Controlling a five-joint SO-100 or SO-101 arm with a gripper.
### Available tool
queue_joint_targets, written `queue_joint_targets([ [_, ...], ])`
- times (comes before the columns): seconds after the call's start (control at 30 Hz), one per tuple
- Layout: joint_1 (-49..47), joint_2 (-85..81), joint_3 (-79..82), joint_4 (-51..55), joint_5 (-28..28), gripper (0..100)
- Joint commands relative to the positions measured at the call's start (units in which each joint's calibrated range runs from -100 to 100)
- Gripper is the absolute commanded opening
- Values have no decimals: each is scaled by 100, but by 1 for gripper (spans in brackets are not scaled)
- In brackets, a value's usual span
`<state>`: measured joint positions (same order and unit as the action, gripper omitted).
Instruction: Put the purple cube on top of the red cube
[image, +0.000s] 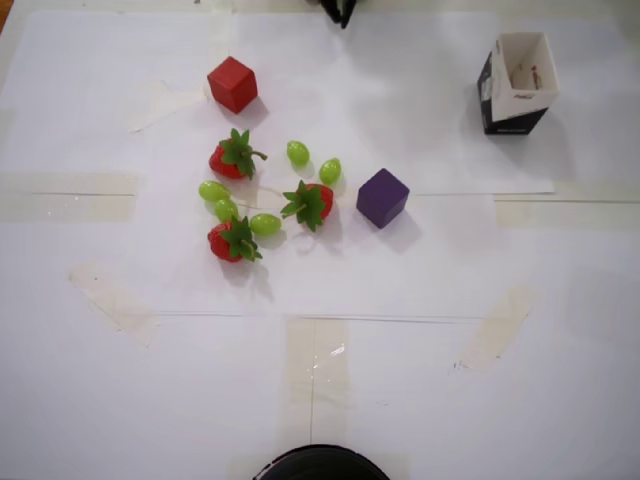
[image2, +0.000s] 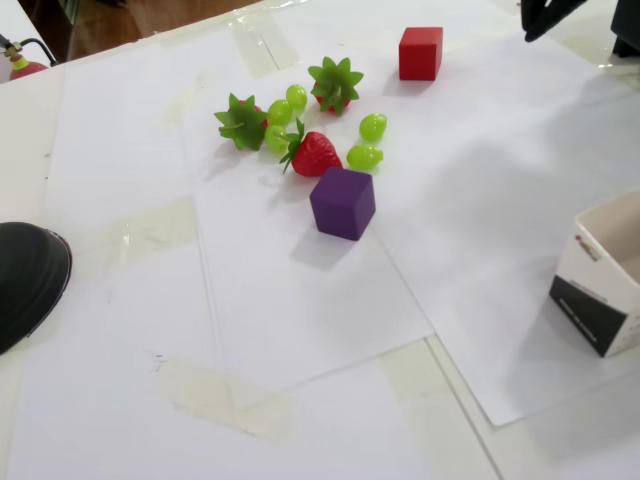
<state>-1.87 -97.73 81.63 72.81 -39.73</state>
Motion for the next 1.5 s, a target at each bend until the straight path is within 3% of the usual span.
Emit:
queue_joint_targets([
  [0.0, -151, 14, -327, -516, 249, 0],
  [0.27, -33, 916, -1454, -753, 469, 0],
  [0.8, -99, 7185, -6981, -83, 1270, 0],
  [1.47, -688, 10598, -9981, 538, 1265, 0],
])
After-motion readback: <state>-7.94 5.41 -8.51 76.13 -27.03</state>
